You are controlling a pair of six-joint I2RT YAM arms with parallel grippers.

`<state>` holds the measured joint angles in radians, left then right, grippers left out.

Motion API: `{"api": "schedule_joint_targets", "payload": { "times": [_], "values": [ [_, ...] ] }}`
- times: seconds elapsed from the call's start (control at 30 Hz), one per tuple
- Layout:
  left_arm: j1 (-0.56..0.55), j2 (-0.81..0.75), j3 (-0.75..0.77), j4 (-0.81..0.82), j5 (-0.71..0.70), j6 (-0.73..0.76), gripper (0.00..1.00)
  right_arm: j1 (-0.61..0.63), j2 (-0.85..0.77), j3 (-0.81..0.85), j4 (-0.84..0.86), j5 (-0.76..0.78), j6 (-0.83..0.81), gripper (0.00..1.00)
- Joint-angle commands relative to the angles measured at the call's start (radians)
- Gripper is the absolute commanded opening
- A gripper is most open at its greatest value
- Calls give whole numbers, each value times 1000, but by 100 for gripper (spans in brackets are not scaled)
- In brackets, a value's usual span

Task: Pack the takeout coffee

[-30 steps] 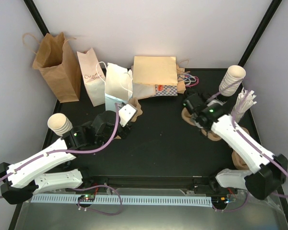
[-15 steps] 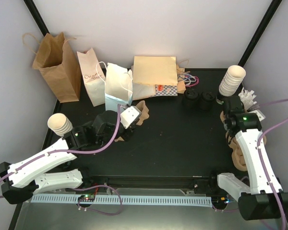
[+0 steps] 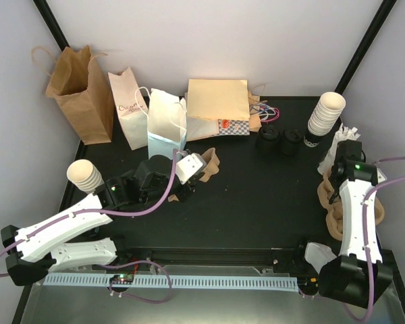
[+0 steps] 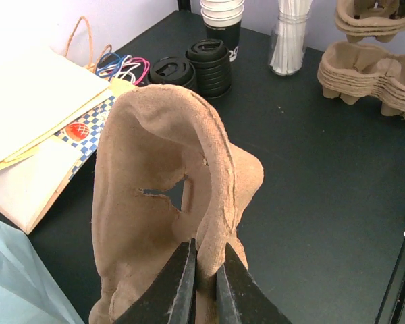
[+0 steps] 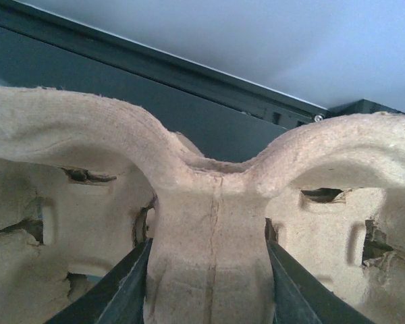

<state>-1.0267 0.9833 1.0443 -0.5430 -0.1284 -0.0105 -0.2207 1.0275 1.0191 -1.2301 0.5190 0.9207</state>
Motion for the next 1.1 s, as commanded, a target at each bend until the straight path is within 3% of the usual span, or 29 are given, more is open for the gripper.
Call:
{"api": "schedule_joint_targets", "payload": {
  "times": [0.0, 0.27, 0.93, 1.03, 1.07],
  "values": [
    [4, -2, 2, 38, 25, 21, 9, -76, 24, -15, 33, -51, -62, 37],
    [4, 14, 3, 49, 41, 20, 9, -202, 42, -107, 106, -196, -91, 33],
    [4, 32, 5, 50, 32, 26, 9, -227, 44, -229, 238, -242, 61, 35],
    [4, 35, 6, 49, 32, 27, 9, -233, 60, -232, 255, -234, 53, 44],
    [4, 36, 5, 49, 32, 27, 9, -235, 66, -231, 256, -230, 50, 60]
  ]
}}
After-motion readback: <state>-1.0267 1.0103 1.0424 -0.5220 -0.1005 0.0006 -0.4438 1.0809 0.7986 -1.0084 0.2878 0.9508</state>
